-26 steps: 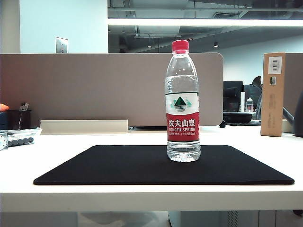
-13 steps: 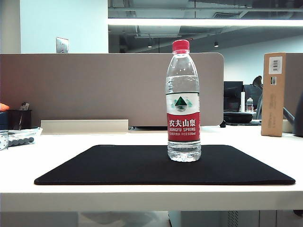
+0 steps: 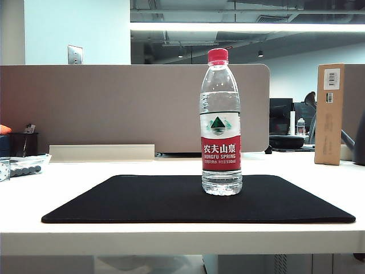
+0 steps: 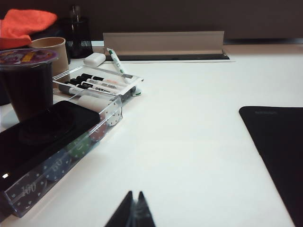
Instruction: Stand the plastic bottle up on the black mouse pad.
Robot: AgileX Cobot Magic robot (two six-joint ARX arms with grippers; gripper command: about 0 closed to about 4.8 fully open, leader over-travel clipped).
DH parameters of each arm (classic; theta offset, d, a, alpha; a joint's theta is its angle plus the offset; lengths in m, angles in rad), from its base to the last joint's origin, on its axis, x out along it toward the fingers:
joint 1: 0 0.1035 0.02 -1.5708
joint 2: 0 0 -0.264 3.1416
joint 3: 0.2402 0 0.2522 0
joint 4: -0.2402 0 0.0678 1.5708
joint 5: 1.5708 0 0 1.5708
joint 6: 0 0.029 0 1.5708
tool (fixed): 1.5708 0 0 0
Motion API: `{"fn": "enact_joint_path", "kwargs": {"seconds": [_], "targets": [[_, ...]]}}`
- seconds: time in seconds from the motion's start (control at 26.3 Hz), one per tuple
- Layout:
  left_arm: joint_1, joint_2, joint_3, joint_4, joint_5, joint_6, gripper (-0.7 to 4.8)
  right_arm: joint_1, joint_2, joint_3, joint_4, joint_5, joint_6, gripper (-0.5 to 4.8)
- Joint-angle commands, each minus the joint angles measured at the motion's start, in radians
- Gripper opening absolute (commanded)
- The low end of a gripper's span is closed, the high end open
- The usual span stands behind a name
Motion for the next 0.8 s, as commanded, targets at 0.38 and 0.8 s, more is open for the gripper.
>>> {"fn": "enact_joint_path", "kwargs": {"seconds": [0.38, 0.8], "targets": [[0.000, 0.000, 0.004, 0.010, 0.000, -0.003, -0.04, -0.001, 0.000, -0.005, 0.037, 0.034, 0.057, -0.05], [0.000, 0.000, 0.004, 0.010, 0.000, -0.003, -0.04, -0.001, 0.000, -0.005, 0.040, 0.094, 0.077, -0.05]]}}
